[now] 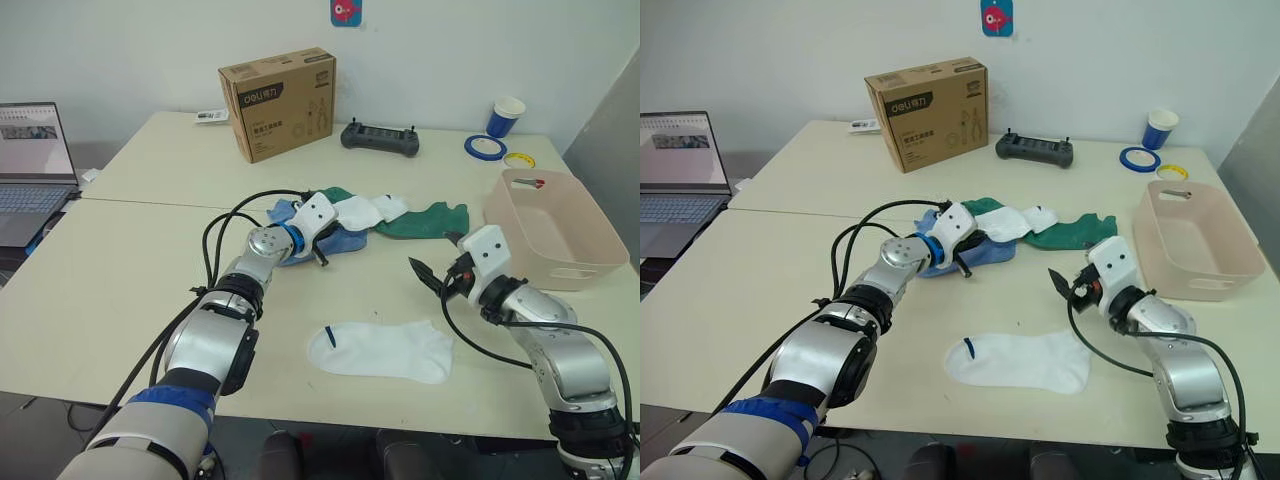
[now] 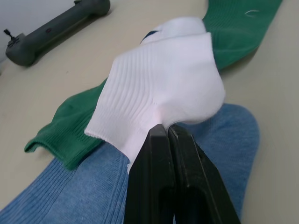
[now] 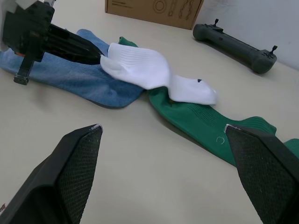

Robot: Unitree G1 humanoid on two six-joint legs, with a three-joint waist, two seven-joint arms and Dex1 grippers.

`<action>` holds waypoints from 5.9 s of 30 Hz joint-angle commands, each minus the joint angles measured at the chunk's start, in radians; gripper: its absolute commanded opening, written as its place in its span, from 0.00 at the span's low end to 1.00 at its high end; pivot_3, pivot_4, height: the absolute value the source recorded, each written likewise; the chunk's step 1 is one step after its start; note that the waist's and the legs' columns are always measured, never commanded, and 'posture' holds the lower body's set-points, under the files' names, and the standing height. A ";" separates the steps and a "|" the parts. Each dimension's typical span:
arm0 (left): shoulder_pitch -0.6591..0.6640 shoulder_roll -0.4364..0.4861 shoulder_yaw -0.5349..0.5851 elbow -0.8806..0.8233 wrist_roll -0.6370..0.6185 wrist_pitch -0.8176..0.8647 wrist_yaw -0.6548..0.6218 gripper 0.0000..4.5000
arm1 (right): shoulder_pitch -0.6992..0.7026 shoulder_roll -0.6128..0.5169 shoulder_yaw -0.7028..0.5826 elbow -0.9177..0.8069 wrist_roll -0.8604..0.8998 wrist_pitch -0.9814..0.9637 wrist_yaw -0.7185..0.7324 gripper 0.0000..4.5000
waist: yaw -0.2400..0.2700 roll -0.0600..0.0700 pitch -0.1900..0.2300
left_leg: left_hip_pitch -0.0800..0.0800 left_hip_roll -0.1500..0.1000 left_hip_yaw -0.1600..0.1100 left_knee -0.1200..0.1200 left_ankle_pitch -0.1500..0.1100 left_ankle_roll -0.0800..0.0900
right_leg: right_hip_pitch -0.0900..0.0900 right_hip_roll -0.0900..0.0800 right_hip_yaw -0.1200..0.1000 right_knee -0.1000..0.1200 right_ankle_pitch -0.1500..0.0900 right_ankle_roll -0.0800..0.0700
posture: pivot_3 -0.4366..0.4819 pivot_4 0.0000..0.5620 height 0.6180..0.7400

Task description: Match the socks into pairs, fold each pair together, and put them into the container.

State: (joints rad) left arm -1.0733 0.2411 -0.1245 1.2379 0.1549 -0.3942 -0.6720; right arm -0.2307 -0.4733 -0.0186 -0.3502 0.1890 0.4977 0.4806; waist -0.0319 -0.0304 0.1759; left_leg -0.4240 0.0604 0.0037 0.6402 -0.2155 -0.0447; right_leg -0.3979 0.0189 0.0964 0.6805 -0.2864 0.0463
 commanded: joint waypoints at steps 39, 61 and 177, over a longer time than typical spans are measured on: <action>0.968 0.548 0.021 -1.360 -0.226 0.130 -0.397 0.00 | -0.438 0.134 0.218 0.574 -0.007 0.120 0.252 1.00 | -0.006 0.002 0.000 | -0.002 0.004 0.005 0.000 0.000 0.000 | -0.007 -0.001 0.002 0.002 0.004 -0.008 | 0.48 0.27 1.00; 0.926 0.557 0.053 -1.316 -0.275 0.066 -0.389 0.00 | -0.360 0.033 0.114 0.276 0.107 0.398 0.283 0.00 | -0.005 0.002 0.000 | -0.003 0.004 0.004 0.000 0.000 0.000 | -0.007 -0.001 0.001 0.002 0.004 -0.008 | 0.48 0.27 1.00; 0.791 -0.156 0.096 -1.378 -0.344 0.901 0.297 0.38 | -0.414 -0.364 0.113 0.565 0.370 0.481 0.607 0.70 | 0.000 0.002 0.000 | -0.007 0.002 -0.001 0.005 0.000 0.001 | -0.007 0.003 0.001 0.001 0.007 -0.005 | 0.48 0.27 1.00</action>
State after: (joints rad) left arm -0.2704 0.0644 -0.0523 -0.1078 -0.1697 0.5167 -0.3639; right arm -0.6424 -0.8173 0.1603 0.2522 0.5676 1.0197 1.1043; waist -0.0317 -0.0289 0.1756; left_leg -0.4307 0.0627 0.0025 0.6451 -0.2152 -0.0441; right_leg -0.4047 0.0215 0.0976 0.6811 -0.2795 0.0413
